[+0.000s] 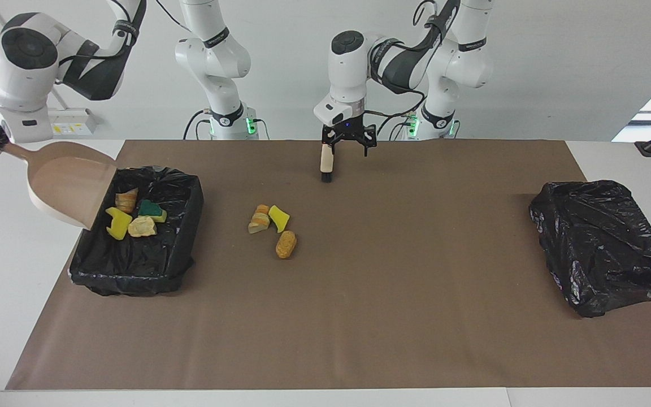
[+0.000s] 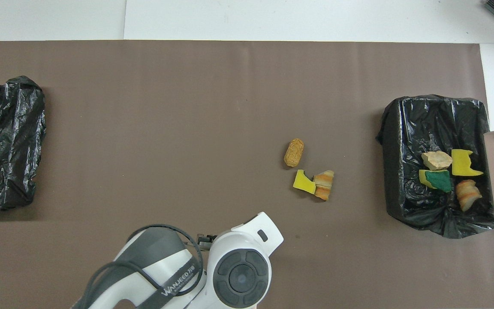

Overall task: Sweep and dump trash in bin
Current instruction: 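Lift the emptied dustpan off the bin while the left gripper withdraws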

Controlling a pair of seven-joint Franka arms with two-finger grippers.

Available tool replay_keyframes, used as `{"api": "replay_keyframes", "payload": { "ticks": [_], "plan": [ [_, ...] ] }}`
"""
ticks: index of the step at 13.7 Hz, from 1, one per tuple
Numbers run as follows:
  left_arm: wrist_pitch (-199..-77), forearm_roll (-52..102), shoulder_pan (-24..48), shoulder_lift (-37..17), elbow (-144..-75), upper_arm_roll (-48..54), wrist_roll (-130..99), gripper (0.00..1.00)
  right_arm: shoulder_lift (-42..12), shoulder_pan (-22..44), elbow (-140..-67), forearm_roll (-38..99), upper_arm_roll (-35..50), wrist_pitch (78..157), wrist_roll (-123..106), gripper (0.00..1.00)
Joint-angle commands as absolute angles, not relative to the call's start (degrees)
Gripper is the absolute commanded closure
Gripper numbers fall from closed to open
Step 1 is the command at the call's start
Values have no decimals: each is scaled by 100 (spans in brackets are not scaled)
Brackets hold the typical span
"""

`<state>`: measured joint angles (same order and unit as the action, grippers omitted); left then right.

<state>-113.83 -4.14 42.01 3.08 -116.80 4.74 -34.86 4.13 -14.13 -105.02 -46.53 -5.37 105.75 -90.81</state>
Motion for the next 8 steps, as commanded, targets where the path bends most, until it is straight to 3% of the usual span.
{"api": "replay_keyframes", "payload": {
  "ticks": [1,8],
  "plan": [
    [-10848,-519,3378,316,-10910,545,-2588,0,545,-1397,-10092,-3950,-378,9890,-8652,100],
    [-9258,-55,1708,325,-9196,492,-1286,0,598,-1021,-10099,-2375,271,9159,-4946,100]
  ]
}}
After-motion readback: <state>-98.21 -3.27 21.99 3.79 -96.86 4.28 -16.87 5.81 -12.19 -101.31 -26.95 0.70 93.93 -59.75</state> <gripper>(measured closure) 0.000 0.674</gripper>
